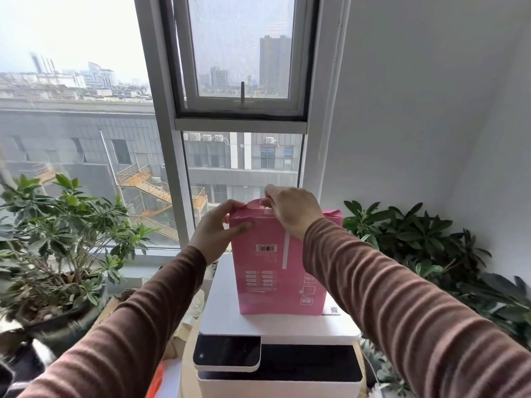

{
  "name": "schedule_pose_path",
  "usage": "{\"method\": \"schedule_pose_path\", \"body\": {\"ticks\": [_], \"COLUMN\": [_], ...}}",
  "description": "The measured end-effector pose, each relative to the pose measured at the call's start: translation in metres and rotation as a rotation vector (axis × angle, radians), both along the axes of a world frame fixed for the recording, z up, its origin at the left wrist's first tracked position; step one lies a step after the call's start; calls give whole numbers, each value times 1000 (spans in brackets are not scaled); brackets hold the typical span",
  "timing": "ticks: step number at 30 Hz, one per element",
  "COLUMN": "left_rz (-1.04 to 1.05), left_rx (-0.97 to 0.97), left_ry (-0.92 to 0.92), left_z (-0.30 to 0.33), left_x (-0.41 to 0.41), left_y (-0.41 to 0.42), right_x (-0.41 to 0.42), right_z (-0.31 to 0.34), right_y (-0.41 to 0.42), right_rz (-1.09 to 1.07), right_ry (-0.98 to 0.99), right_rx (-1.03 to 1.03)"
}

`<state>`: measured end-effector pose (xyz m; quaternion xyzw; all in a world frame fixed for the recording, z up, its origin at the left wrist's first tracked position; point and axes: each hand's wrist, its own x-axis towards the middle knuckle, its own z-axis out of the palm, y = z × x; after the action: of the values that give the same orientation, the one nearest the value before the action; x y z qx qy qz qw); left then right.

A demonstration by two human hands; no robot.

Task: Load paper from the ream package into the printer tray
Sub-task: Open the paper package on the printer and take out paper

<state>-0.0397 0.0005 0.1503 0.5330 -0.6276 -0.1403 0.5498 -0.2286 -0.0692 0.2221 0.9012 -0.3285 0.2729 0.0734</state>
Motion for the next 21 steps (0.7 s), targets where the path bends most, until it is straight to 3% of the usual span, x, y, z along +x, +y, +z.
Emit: {"method": "schedule_pose_path", "body": {"ticks": [4, 10, 14, 21], "left_rz": [-9, -1, 15, 33], "left_rx": [4, 7, 38, 58], "left_ry": [5, 10, -15, 11], "left_z": [0, -3, 0, 1], "left_x": [0, -2, -2, -5], "left_y": [0, 3, 6, 11], "right_x": [-30, -47, -36, -93], "right_z": [-6, -6, 2, -8], "right_y": [-3, -4, -15, -19], "right_rz": [41, 10, -83, 84], "right_ry": [-63, -7, -36, 26], "right_rx": [83, -163, -27, -25]}}
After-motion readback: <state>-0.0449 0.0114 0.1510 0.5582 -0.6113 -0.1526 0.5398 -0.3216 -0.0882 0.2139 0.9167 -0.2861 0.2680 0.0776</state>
